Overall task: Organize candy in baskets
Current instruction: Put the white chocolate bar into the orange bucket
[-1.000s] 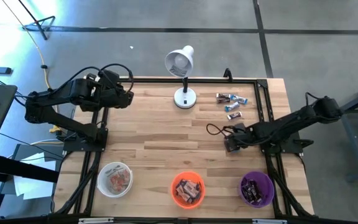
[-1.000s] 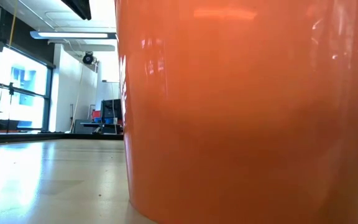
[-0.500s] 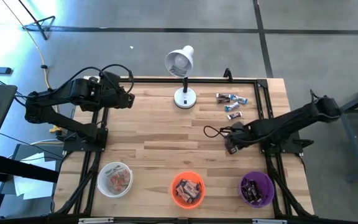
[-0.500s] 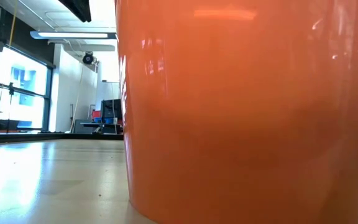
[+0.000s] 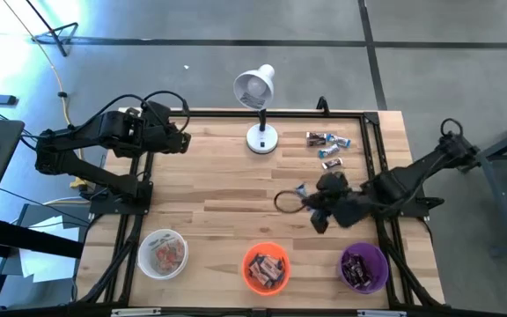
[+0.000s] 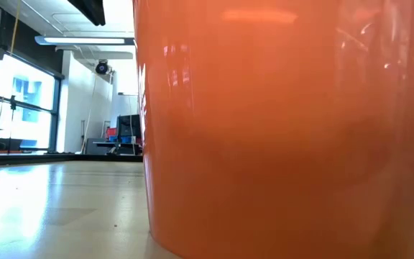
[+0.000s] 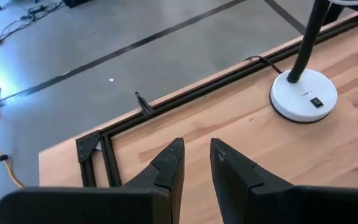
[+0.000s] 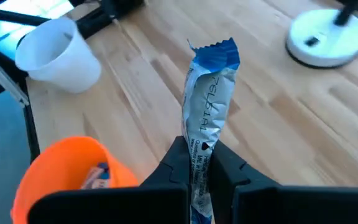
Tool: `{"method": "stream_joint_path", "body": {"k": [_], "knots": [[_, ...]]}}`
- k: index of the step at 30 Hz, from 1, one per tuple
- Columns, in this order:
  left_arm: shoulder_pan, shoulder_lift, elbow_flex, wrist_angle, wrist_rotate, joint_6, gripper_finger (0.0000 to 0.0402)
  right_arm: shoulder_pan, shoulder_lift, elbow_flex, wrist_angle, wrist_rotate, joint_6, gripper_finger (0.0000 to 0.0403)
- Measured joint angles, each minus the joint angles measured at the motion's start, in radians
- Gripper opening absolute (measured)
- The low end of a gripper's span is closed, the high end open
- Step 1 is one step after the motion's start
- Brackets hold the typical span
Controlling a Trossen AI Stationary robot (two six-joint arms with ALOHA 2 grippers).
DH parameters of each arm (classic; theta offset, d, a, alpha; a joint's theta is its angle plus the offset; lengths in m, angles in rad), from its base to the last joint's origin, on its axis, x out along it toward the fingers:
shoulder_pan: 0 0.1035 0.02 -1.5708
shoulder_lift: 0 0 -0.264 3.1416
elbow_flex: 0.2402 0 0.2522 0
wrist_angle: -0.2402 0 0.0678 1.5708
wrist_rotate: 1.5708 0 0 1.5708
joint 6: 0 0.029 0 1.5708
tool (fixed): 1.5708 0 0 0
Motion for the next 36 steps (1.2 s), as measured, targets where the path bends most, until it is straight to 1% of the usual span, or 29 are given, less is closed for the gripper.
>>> {"method": "stream_joint_path", "body": {"k": [2, 6, 9, 12, 14, 16, 18, 21, 24, 27, 31, 36], "knots": [[0.000, 0.000, 0.000, 0.000, 0.007, 0.016, 0.0064, 0.022, 0.062, 0.046, 0.011, 0.012, -0.001, 0.0007], [0.000, 0.000, 0.000, -0.001, 0.037, 0.080, 0.0064, 0.045, 0.229, 0.164, 0.039, 0.014, 0.027, 0.0007], [0.000, 0.000, 0.000, -0.001, 0.067, 0.139, 0.0064, 0.047, 0.334, 0.292, 0.004, 0.023, 0.064, 0.0007], [0.000, 0.000, 0.000, -0.005, 0.129, 0.199, 0.0064, 0.055, 0.435, 0.443, -0.047, 0.037, 0.109, 0.0007], [-0.001, 0.000, 0.000, -0.009, 0.176, 0.225, 0.0064, 0.064, 0.518, 0.537, -0.115, 0.025, 0.155, 0.0007], [-0.005, 0.000, 0.000, -0.009, 0.212, 0.239, 0.0064, 0.075, 0.601, 0.631, -0.191, -0.025, 0.236, 0.0007], [-0.013, 0.000, 0.000, -0.009, 0.227, 0.255, 0.0064, 0.088, 0.672, 0.714, -0.242, -0.060, 0.313, 0.0007], [-0.025, 0.000, 0.000, -0.009, 0.227, 0.279, 0.0064, 0.112, 0.747, 0.813, -0.290, -0.066, 0.406, 0.0007], [-0.030, 0.000, 0.000, -0.009, 0.227, 0.307, 0.0064, 0.132, 0.796, 0.875, -0.298, -0.080, 0.482, 0.0008], [-0.031, 0.000, 0.000, -0.009, 0.227, 0.308, 0.0064, 0.143, 0.833, 0.895, -0.279, -0.109, 0.533, 0.0021], [-0.031, 0.000, 0.000, -0.009, 0.227, 0.309, 0.0064, 0.151, 0.843, 0.891, -0.238, -0.126, 0.570, 0.0061], [-0.031, 0.000, 0.000, -0.009, 0.227, 0.318, 0.0064, 0.144, 0.843, 0.890, -0.241, -0.218, 0.577, 0.0113]]}}
